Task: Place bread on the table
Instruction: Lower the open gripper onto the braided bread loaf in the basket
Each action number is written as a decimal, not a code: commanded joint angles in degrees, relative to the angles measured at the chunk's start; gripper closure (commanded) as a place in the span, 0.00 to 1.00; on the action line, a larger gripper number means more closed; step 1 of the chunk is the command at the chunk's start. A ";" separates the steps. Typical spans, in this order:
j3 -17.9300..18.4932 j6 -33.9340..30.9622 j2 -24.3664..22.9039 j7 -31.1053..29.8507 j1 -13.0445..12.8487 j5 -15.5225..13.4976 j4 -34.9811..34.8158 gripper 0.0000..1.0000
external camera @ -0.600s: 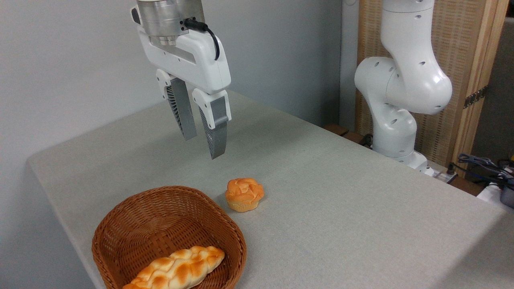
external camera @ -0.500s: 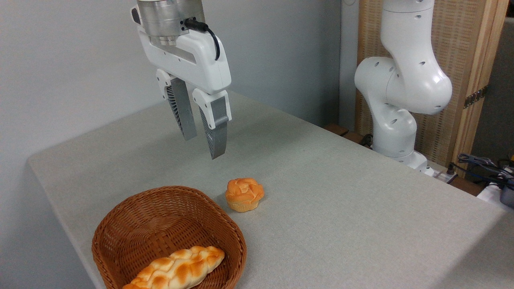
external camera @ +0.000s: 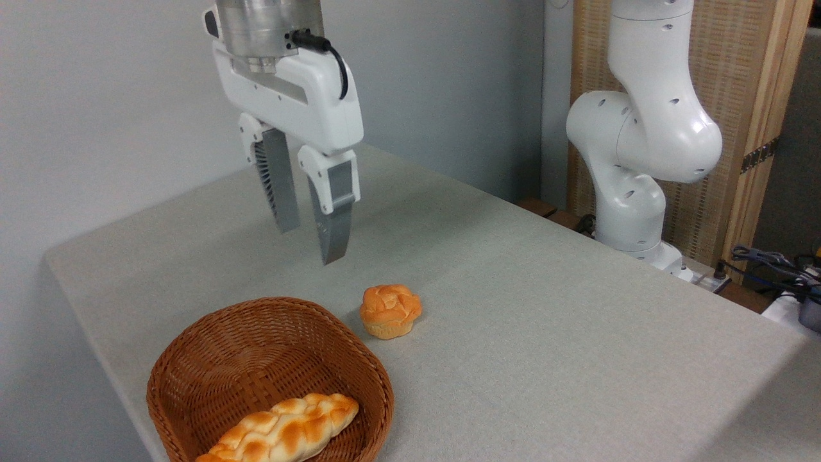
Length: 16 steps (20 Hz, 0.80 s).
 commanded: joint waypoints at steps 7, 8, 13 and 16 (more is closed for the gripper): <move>2.86 26.68 4.90 1.06 -0.19 4.37 -10.60 0.00; 3.64 28.62 5.61 1.06 -0.10 4.64 -11.48 0.00; 4.00 31.10 8.95 1.24 -0.19 5.08 -12.28 0.00; 4.09 34.78 14.03 1.24 -0.19 5.08 -12.28 0.00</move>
